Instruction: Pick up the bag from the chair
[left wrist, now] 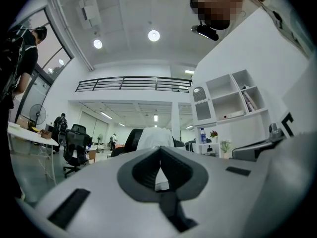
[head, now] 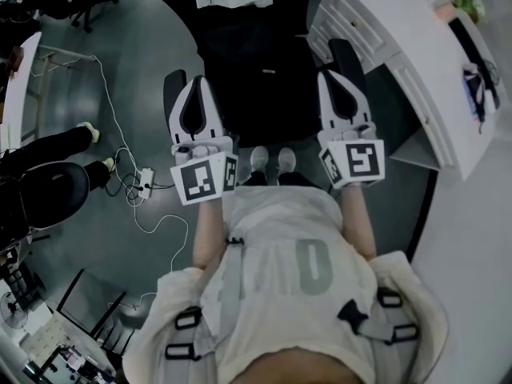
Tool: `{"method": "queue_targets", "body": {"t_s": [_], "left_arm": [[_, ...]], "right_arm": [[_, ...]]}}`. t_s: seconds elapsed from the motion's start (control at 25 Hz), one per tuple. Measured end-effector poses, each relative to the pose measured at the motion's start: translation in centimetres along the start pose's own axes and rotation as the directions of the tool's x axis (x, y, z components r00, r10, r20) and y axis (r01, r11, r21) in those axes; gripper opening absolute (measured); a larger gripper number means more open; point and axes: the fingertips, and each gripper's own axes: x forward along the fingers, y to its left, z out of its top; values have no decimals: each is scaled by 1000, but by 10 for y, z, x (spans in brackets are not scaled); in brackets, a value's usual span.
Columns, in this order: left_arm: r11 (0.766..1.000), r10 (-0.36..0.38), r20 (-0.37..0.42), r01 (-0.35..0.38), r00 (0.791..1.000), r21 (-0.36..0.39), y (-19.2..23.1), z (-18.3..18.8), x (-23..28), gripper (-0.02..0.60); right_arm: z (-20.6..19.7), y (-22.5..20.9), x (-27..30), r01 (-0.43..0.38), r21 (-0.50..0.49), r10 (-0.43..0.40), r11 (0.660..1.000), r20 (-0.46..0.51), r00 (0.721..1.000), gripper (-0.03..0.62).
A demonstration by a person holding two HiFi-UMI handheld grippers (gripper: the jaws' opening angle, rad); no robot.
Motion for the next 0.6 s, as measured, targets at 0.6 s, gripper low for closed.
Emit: {"method": "queue_targets", "body": {"t_s": [0.6], "left_arm": [[996, -91, -14, 91, 996, 15, 2, -5, 13, 127]], "right_arm": [[1, -1, 7, -19, 57, 19, 998, 0, 1000, 38]]}}
